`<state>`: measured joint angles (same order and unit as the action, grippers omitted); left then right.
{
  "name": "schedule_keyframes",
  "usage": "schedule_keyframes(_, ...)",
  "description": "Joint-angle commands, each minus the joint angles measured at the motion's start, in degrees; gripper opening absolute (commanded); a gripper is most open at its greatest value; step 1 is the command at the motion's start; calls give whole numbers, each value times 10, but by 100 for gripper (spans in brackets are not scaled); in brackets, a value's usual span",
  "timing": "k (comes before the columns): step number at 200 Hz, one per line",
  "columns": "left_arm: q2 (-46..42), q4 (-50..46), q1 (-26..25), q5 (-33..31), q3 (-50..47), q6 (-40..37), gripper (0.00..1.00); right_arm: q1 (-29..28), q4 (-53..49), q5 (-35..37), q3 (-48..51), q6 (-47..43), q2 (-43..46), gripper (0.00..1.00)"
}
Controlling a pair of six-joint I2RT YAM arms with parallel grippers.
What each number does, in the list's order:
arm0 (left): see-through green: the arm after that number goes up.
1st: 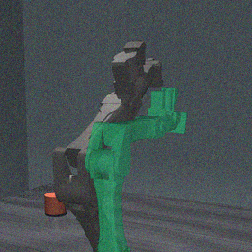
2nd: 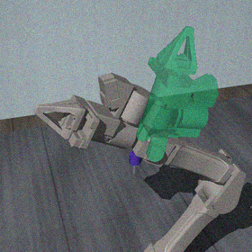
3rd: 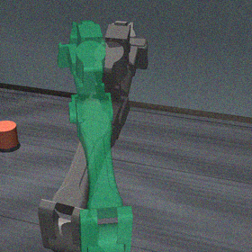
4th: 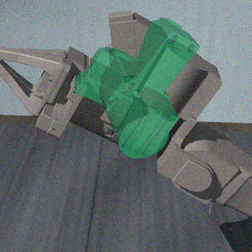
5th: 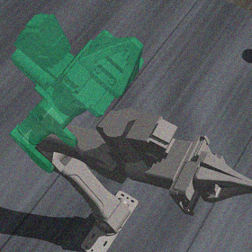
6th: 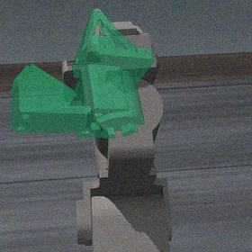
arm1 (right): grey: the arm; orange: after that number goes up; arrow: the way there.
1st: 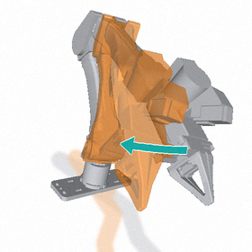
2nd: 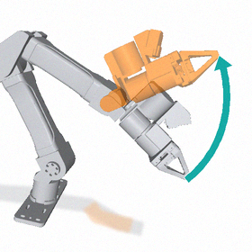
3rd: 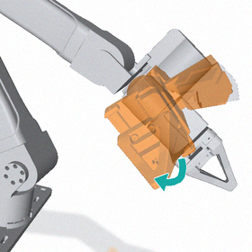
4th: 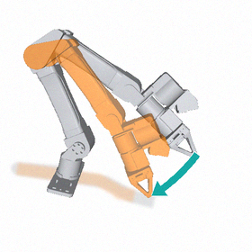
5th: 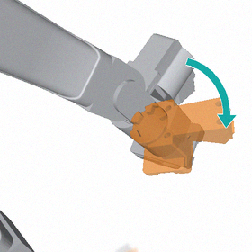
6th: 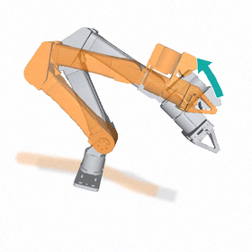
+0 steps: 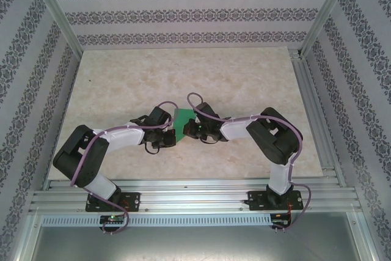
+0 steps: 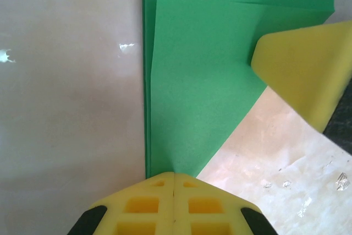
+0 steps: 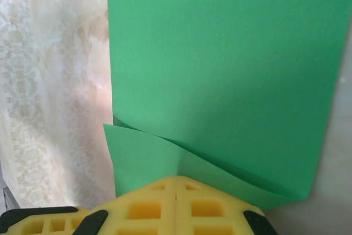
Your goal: Fold a paper plane with a square sheet of paper (pick it up from the middle)
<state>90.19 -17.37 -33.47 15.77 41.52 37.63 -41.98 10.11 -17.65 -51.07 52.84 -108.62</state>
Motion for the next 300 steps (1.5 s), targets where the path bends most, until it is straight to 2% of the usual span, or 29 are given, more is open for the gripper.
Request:
schedule_keyframes(1, 29, -64, -5, -36, -30, -6, 4, 35, -31, 54, 19, -42, 6, 4)
schedule_keyframes(53, 18, -63, -5, -30, -29, -9, 4, 85, -41, 65, 43, -75, 54, 5)
schedule_keyframes(85, -5, -56, -5, -12, -17, -12, 6, 89, -78, 76, 37, -93, 120, 10)
schedule_keyframes(110, -46, -54, -5, -8, 9, -11, 18, 78, -84, 77, 52, -77, 173, 25)
schedule_keyframes(139, -78, -45, -2, -27, 33, -1, 40, 64, -43, 61, 88, -23, 201, 46)
schedule_keyframes(166, -72, -28, 4, -44, 38, 3, 47, 52, 6, 34, 105, 21, 191, 56)
schedule_keyframes(196, -42, -22, 9, -60, 48, 2, 47, 35, 45, 11, 103, 54, 148, 59)
schedule_keyframes(244, -5, -32, 15, -106, 61, -11, 39, 17, 75, -12, 75, 78, 85, 59)
schedule_keyframes(300, 25, -51, 24, -120, 67, -14, 33, 12, 78, -21, 54, 91, 58, 55)
